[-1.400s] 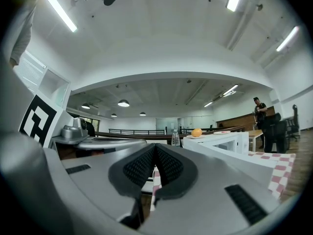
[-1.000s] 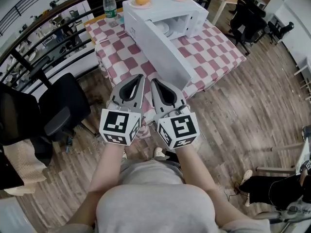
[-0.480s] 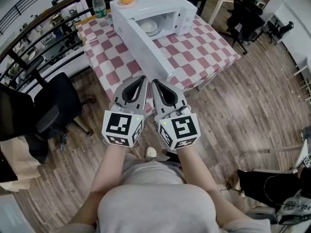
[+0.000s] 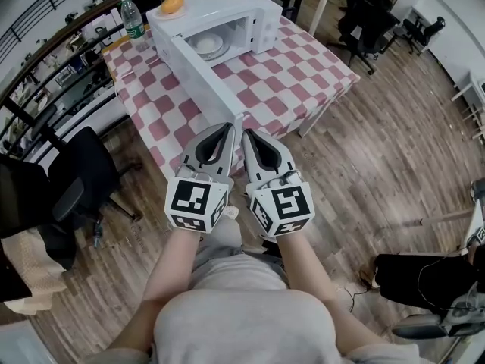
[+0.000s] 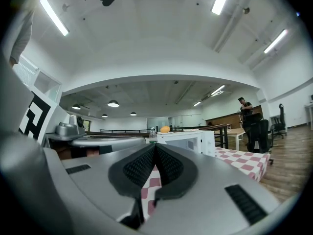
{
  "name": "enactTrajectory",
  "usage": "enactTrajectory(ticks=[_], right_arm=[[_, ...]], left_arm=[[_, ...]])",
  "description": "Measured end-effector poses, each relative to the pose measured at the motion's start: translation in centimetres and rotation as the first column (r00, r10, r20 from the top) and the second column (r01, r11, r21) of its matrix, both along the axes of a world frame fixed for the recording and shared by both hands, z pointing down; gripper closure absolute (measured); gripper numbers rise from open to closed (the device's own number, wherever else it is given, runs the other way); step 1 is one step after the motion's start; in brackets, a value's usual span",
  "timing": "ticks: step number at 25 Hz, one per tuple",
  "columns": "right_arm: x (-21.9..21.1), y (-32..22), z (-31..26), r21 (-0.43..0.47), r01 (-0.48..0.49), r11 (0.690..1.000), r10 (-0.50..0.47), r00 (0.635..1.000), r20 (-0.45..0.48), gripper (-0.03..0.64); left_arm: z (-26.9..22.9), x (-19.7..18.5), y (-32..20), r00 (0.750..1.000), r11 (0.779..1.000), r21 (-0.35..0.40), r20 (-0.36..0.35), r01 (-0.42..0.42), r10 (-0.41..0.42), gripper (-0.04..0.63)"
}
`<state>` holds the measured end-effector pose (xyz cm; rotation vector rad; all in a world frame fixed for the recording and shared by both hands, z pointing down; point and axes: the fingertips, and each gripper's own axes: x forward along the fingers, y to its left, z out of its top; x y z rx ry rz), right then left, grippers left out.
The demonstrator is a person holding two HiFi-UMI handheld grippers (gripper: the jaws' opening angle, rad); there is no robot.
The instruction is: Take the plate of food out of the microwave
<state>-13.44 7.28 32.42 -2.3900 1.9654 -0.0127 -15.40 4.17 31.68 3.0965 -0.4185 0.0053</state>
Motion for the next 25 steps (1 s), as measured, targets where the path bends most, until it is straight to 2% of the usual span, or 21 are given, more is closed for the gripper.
enactTrajectory(ticks=[11,25], right_arm=[[6.1,3.2,0.7,-0.008,-0.122,0.993,0.122,0.993,0.003,0.594],[15.8,5.1,1.1,-0.044,-0.174,0.984,0.174,0.985,-0.009,0.594]], left_arm=[[0.6,6.3,3.1,0.995,0.995,-0.011,-0.008,-0.100,0.100,0.594],[1.8,16.5,4.6,0.995,0.992,-0.080,-0.007,-0.102,0.102,0.594]])
